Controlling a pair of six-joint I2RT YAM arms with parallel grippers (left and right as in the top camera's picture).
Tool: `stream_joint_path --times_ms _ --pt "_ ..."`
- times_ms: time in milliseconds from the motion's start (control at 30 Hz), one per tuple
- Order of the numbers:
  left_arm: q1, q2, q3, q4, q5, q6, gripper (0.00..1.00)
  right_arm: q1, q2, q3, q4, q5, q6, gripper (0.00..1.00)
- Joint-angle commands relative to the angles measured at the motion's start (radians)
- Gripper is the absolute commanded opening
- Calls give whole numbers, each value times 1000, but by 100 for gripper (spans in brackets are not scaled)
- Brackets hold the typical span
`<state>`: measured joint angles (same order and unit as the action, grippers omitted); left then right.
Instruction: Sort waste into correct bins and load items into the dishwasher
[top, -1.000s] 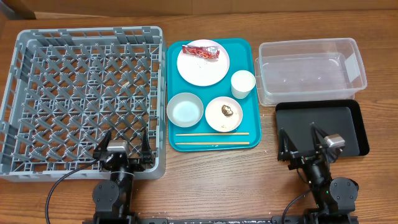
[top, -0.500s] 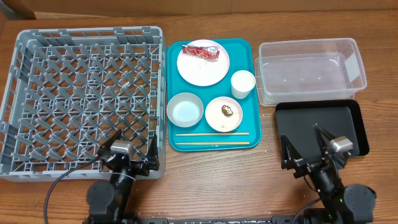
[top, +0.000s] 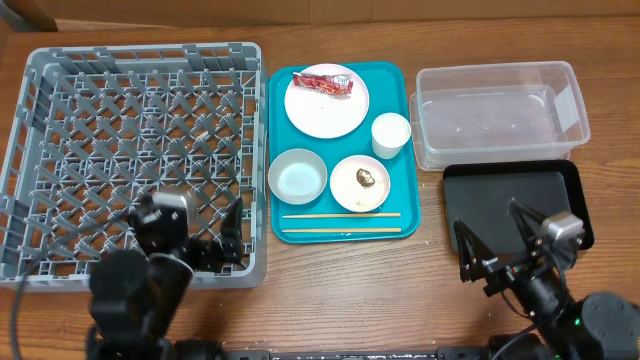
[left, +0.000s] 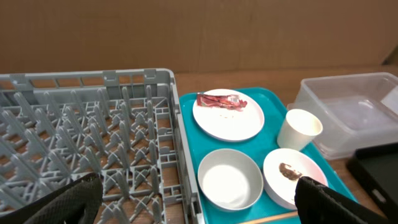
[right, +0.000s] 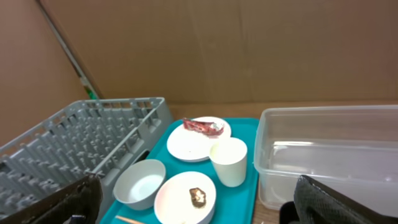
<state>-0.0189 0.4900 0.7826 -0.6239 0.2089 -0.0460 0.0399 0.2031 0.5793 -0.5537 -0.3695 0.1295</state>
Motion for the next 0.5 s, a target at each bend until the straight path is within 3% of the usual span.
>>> stream_joint_path --times_ms 0,200,367,467 --pt "5 153 213 -117 29 87 100 -1 122 130 -40 -21 -16 100" --pt "5 418 486 -293 42 117 100 -1 346 313 -160 -21 -124 100" --pt "5 668 699 -391 212 229 100 -1 534 481 -326 37 -142 100" --pt "5 843 847 -465 238 241 100 -1 639 581 -452 151 -147 100"
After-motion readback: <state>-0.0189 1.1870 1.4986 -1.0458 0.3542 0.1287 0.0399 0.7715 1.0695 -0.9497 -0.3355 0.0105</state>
